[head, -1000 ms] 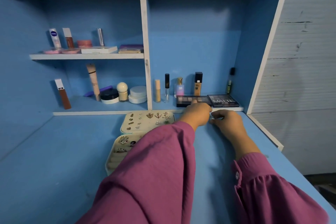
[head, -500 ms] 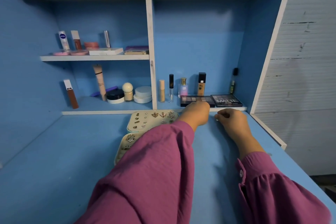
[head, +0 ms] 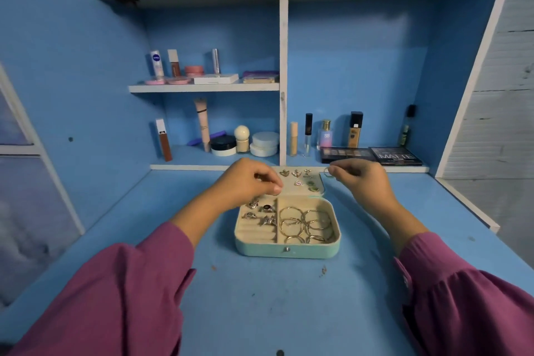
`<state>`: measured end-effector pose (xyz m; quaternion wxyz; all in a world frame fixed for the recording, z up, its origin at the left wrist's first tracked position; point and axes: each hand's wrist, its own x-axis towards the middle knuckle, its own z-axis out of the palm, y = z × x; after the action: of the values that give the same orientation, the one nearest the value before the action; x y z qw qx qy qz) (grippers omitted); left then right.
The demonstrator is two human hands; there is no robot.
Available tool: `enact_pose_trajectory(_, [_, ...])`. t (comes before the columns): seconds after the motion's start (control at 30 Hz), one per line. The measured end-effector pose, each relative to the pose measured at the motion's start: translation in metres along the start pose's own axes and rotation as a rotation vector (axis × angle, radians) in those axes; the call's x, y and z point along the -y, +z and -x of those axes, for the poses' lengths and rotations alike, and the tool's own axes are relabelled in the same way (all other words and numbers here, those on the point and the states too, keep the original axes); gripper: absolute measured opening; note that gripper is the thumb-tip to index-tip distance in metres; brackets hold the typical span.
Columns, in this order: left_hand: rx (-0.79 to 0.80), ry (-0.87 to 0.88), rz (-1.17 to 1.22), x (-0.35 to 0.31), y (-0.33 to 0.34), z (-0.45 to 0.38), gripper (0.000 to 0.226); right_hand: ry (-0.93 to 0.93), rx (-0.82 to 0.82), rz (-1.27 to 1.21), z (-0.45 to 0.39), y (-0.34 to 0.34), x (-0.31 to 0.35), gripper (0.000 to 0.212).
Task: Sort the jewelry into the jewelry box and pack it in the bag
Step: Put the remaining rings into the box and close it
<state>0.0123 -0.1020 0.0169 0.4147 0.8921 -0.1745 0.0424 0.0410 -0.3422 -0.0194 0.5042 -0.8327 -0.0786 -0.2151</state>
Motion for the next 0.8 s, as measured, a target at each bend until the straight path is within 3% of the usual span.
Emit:
enact_pose_trajectory(0.23, [-0.019, 0.027, 0.112, 0.022, -0.015, 0.046, 0.013, -0.045, 0.234, -0.118, 0.024, 0.028, 0.045, 0.007])
enact_pose_trajectory(0.7, [0.101, 0.116, -0.083, 0.041, -0.016, 0.053, 0.025, -0.132, 0.627, -0.12, 0.055, 0.04, 0.072, 0.003])
enact_pose_trajectory(0.8, [0.096, 0.134, -0.104, 0.042, -0.016, 0.052, 0.016, -0.176, 0.695, -0.063, 0.059, 0.044, 0.074, 0.003])
